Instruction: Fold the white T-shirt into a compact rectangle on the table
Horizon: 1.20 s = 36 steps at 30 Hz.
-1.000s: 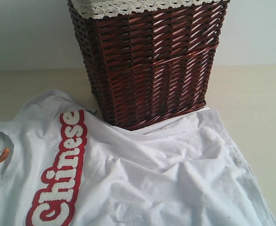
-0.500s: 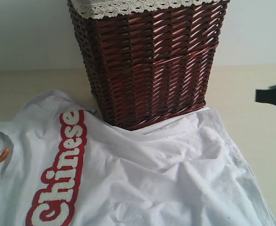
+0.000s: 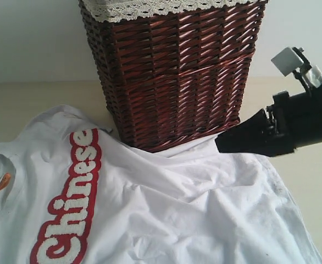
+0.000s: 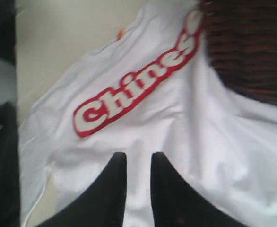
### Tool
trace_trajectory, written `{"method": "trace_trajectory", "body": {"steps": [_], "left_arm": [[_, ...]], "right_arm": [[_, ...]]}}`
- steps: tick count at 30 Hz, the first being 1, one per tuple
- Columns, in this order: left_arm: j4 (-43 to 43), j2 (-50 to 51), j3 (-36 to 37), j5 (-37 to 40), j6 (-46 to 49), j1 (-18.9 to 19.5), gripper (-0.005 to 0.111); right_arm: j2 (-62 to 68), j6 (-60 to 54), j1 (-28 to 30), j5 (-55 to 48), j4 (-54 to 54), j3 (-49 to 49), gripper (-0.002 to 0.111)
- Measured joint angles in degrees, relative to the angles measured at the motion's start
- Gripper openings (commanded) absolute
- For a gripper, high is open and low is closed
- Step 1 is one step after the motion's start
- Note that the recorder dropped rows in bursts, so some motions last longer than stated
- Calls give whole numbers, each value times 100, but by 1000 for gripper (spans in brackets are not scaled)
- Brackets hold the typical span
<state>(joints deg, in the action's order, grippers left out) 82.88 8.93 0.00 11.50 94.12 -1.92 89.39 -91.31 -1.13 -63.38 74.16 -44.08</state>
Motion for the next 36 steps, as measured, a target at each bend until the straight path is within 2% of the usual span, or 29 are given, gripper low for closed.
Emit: {"method": "trace_trajectory", "body": {"steps": [3, 6, 11, 13, 15, 19, 23, 29, 33, 36], "left_arm": [[0, 0, 0, 0, 0, 0, 1], [0, 0, 0, 0, 0, 0, 1], [0, 0, 0, 0, 0, 0, 1], [0, 0, 0, 0, 0, 0, 1], [0, 0, 0, 0, 0, 0, 1], [0, 0, 0, 0, 0, 0, 1], [0, 0, 0, 0, 0, 0, 1], [0, 0, 0, 0, 0, 0, 1], [0, 0, 0, 0, 0, 0, 1], [0, 0, 0, 0, 0, 0, 1]], "right_arm": [[374, -35, 98, 429, 448, -40, 20], [756, -109, 98, 776, 412, -122, 20], [1110, -655, 98, 2330, 453, -161, 20], [1218, -813, 124, 2634, 117, -183, 20], [1292, -784, 125, 2418, -755, -211, 20], [1345, -605, 125, 506, -2717, -367, 19], [1392, -348, 125, -482, -3634, -566, 14], [1935, 532, 125, -300, -4809, -813, 0], [2150, 797, 125, 377, -5479, -767, 0], [2150, 904, 125, 457, -5733, -716, 0]]}}
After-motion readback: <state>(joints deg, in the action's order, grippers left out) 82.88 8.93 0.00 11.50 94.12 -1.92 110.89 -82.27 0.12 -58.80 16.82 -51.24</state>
